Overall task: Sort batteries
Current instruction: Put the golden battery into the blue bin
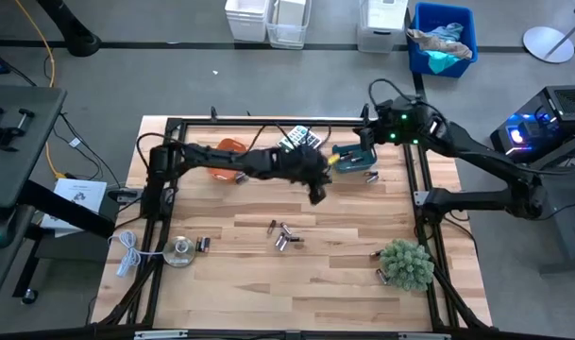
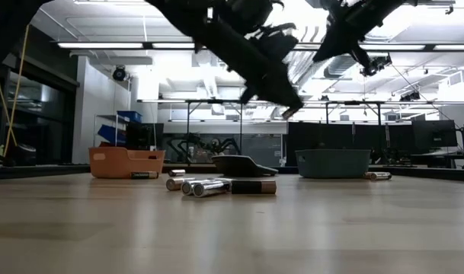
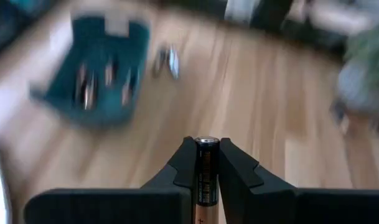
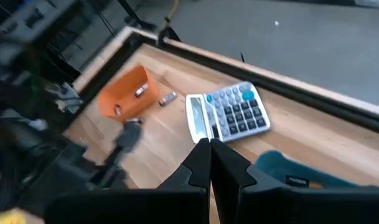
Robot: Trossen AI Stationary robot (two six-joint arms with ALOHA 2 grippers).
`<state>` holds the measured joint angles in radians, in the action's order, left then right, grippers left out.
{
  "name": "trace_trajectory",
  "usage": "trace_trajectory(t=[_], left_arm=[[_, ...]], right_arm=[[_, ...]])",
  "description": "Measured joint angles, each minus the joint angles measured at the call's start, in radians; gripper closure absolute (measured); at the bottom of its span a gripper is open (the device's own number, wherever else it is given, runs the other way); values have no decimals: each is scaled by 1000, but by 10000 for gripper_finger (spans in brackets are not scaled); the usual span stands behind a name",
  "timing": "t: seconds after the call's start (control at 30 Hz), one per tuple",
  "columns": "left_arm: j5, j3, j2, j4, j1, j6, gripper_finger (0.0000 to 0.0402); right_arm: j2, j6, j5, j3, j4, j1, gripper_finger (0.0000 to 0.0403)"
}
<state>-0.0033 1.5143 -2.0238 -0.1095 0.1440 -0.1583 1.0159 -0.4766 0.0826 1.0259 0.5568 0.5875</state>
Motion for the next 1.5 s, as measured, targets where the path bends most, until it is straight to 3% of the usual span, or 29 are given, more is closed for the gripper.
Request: trace_trajectory(t=[0.13,0.37,0.5,0.7,0.87,0.97,1.03,1.17,1.27,1.37,1.5], left_arm=[[41,26,-68,220,75,12,376],[51,230,-244,231,133,46,373],[73,300,-296,141,134,38,302],[74,311,-233,50,145,83,179],[168,302,-81,-259,181,66,151],[199,190,38,-385,156,52,157],[191,26,142,-345,113,7,162],[39,-387,369,-111,-23,-187,171],[-78,-597,469,-81,-134,-365,176],[-113,-635,483,-204,-182,-524,184],[-117,-601,397,-276,-204,-618,197]], right_arm=[[-36,-5,-3,48,-14,15,403],[-51,-4,-30,112,-54,41,403],[-50,4,-30,119,-64,52,403],[-50,6,-30,119,-62,54,403],[-49,12,-30,119,-61,54,403],[-49,20,-30,119,-58,54,403],[-49,36,-30,119,-52,54,403],[-49,56,-34,119,-26,54,403],[-49,59,-54,119,-4,54,403],[-49,59,-79,115,0,54,403],[-42,59,-108,104,14,54,403]])
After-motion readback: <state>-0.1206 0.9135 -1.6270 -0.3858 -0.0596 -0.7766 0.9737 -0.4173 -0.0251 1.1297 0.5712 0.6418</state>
